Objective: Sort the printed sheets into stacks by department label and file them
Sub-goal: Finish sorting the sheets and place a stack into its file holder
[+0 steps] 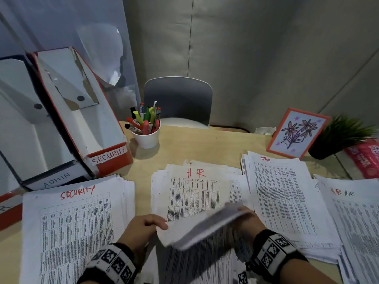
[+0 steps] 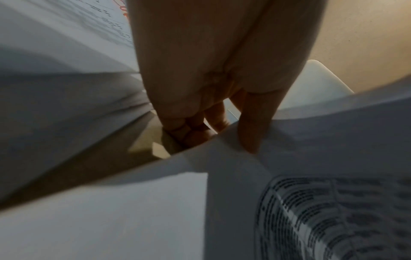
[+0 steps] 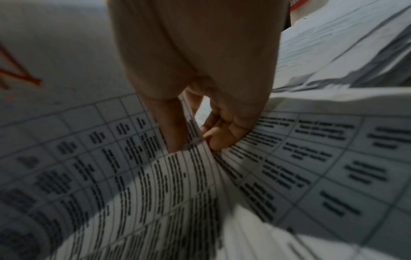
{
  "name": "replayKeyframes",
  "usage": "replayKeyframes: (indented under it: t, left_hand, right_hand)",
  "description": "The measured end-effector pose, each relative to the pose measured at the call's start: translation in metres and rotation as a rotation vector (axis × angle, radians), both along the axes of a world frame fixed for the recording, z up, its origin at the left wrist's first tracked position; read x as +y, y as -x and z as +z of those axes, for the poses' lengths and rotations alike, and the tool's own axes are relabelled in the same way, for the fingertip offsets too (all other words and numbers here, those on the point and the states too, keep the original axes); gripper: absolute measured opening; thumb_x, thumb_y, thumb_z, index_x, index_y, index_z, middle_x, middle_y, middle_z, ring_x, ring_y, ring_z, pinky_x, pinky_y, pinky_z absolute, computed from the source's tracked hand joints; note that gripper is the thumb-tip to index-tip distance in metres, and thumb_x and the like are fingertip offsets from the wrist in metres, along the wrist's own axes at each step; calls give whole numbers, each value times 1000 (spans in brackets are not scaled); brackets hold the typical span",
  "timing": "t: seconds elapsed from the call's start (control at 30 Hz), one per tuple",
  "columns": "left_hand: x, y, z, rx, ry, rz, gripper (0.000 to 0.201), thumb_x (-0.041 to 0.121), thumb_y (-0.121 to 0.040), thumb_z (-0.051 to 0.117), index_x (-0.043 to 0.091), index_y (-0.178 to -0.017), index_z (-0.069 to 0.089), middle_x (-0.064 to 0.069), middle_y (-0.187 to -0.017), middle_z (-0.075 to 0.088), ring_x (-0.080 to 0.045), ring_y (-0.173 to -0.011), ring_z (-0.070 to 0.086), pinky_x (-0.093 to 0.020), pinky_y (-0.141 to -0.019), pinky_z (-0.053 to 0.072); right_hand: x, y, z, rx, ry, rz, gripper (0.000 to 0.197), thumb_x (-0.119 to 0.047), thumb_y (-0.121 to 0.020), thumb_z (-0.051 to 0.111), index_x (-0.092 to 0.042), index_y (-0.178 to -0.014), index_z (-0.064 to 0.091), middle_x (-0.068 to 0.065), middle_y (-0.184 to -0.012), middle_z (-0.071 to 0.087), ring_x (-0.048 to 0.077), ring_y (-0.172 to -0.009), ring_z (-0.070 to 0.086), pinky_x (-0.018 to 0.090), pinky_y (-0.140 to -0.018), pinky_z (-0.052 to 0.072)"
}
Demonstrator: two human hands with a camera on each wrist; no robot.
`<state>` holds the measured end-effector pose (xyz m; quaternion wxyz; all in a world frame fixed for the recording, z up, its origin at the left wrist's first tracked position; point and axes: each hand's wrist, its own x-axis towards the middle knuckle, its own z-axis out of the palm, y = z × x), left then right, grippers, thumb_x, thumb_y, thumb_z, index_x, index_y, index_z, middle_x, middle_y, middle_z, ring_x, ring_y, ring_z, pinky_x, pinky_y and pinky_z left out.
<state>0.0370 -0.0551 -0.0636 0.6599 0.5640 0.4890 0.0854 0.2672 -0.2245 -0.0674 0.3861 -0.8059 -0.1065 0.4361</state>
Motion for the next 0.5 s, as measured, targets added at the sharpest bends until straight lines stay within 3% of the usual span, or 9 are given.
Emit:
replayKeyframes:
  t: [0.03,0.1,0.17,0.27,0.33,0.4,0.47,0.5]
  left_hand:
    - [0,1,-1,-19,13,2,46,-28,-76,33,-4,-55,66,-11,-85,70,-26,-65,58,-15,-44,40]
    - [-2,3,-1,-36,55,4,43,-29,-76,33,-7,-58,65,-18,-92,69,-24,-65,63,-14,-45,43]
    - [-2,4,0,-57,114,33,38,-28,-77,36,-10,-60,64,-20,-94,69,-21,-60,66,-17,-45,46]
    - [-4,5,4,-59,153,62,28,-26,-79,46,-11,-64,65,-20,-93,70,-19,-59,68,-18,-46,48]
    - [-5,5,6,-61,187,93,16,-20,-81,54,-12,-74,67,-21,-90,71,-21,-64,68,-22,-49,49]
    - [-6,5,10,-61,174,91,14,-14,-82,60,-6,-82,71,-16,-84,74,-21,-72,69,-26,-57,52]
    - [-6,7,7,-17,50,12,17,-8,-83,62,4,-79,74,-4,-72,74,-12,-67,69,-21,-57,52]
    - [-5,7,6,22,-13,-27,17,-1,-85,64,8,-75,75,-3,-70,74,-13,-68,69,-22,-59,52]
  right_hand:
    - [-1,-1,1,77,-64,-23,25,2,-85,60,-8,-108,63,8,-96,66,19,-79,65,22,-64,54]
    - [-7,-6,-1,161,-179,-13,29,-7,-74,64,-4,-102,68,10,-91,69,20,-76,67,22,-63,54]
    - [-9,-7,1,151,-195,56,29,-13,-61,64,-9,-88,73,6,-82,71,21,-73,66,25,-63,53]
    - [-10,-7,-1,123,-206,74,19,-13,-57,64,-13,-74,75,7,-79,72,19,-71,67,26,-63,51]
    - [-10,-7,1,101,-208,90,20,-10,-60,64,-7,-77,73,8,-78,72,16,-66,67,24,-57,51]
    - [-12,-5,5,82,-177,95,10,-4,-73,65,-5,-82,70,10,-75,70,11,-54,62,21,-48,47]
    - [-11,-3,3,9,-114,117,18,3,-86,60,-12,-82,69,2,-71,66,3,-48,55,15,-44,41]
    - [-10,-3,2,-34,-89,124,20,2,-87,59,-15,-83,68,-4,-71,66,0,-54,56,13,-48,40]
